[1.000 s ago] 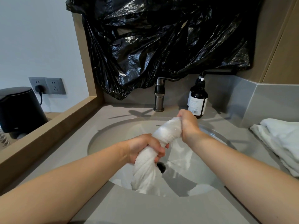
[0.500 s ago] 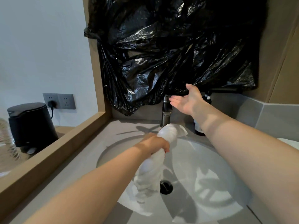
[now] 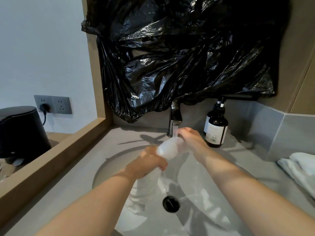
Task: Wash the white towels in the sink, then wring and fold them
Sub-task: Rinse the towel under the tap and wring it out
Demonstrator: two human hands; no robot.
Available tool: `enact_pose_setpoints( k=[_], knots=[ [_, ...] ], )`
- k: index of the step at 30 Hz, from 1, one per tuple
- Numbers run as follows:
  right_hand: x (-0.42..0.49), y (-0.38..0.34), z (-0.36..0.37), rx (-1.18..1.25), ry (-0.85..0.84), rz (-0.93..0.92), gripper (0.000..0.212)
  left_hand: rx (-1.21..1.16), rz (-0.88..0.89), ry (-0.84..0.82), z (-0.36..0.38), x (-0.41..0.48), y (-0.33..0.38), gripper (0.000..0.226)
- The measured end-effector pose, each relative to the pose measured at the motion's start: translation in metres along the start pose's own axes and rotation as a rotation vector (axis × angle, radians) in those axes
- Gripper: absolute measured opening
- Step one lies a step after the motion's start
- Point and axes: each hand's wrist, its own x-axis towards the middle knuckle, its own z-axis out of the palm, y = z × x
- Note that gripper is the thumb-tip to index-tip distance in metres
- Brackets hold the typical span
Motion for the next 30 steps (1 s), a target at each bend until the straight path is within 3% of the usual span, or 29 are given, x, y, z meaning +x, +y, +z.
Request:
enact_pose_setpoints(
  k=[4,6,8,11,14,18,21,23,25,28,30],
  knots=[
    [0.000,0.003,-0.016,-0.268,-0.315,-0.135,0.052,-0.132,0.004,-0.133,-0.018,-0.001,0.000,0.010],
    [0.005,0.012,-0.025,-0.314,-0.394,-0.184,0.066,-0.191,-0.016,-0.145,-0.023,0.002,-0.003,0.021],
    [0.010,0.018,-0.030,-0.214,-0.387,-0.165,0.062,-0.268,-0.059,-0.159,-0.027,0.005,-0.006,0.026],
    [0.014,0.025,-0.025,0.129,-0.277,-0.042,0.029,-0.332,-0.086,-0.208,-0.028,0.006,-0.007,0.028],
    [0.013,0.032,-0.014,0.270,-0.037,0.146,0.021,-0.393,-0.048,-0.303,-0.023,0.006,-0.010,0.054],
    [0.009,0.029,-0.006,0.345,-0.029,0.356,0.017,-0.465,-0.023,-0.432,-0.019,0.009,-0.011,0.092],
    [0.008,0.026,-0.006,0.458,-0.050,0.405,0.025,-0.508,-0.044,-0.442,-0.020,0.009,-0.008,0.078],
    [0.008,0.025,-0.016,0.550,-0.100,0.423,0.030,-0.521,-0.063,-0.351,-0.017,0.010,-0.003,0.061],
    [0.008,0.026,-0.031,0.677,-0.275,0.403,0.035,-0.540,-0.064,-0.196,-0.013,0.014,-0.004,0.050],
    [0.008,0.033,-0.049,0.578,-0.560,0.258,0.044,-0.710,0.041,-0.045,-0.012,0.020,-0.010,0.040],
    [0.007,0.035,-0.049,0.473,-0.607,0.244,0.042,-0.879,0.084,-0.041,-0.012,0.020,-0.007,0.033]
  ],
)
